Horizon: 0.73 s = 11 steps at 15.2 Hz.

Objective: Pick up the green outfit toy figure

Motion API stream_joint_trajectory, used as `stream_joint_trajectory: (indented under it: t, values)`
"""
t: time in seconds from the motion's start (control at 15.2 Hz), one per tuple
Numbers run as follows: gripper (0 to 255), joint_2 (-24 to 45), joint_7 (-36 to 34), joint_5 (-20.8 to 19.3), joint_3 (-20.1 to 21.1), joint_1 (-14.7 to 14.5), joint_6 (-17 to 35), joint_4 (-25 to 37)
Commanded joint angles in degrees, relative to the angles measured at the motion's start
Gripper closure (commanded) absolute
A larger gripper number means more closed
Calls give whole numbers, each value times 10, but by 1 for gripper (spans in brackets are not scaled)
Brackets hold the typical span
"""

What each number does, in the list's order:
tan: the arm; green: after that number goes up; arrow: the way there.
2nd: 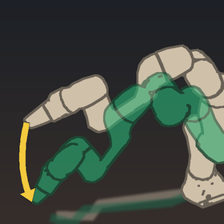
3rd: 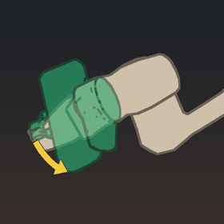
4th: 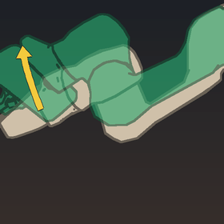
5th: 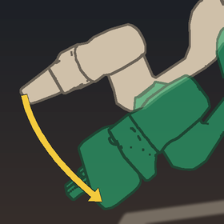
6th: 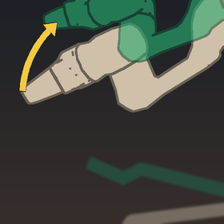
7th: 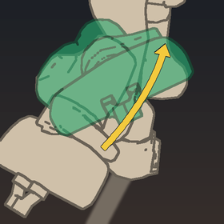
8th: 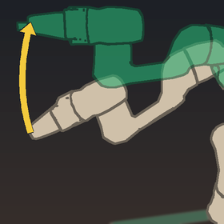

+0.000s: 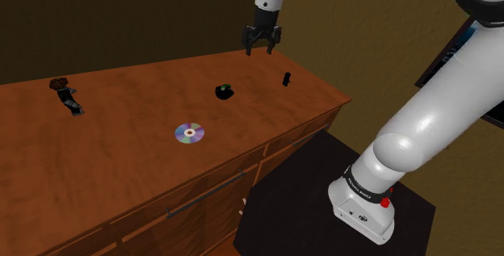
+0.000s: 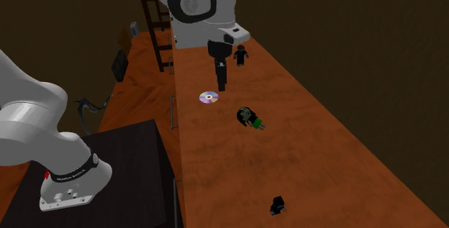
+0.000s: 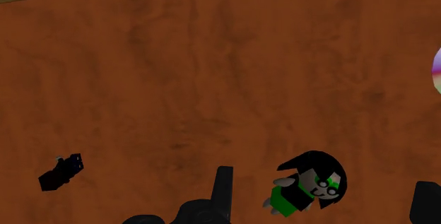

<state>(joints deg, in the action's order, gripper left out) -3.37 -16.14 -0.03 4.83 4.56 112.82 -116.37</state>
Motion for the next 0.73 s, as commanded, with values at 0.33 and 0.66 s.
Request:
stream_joint_trajectory:
  t: [0.33, 0.66]
  values:
    - [0, 161, -41, 23, -5, 4, 16, 112]
    - [0, 279, -65, 43, -8, 8, 11, 212]
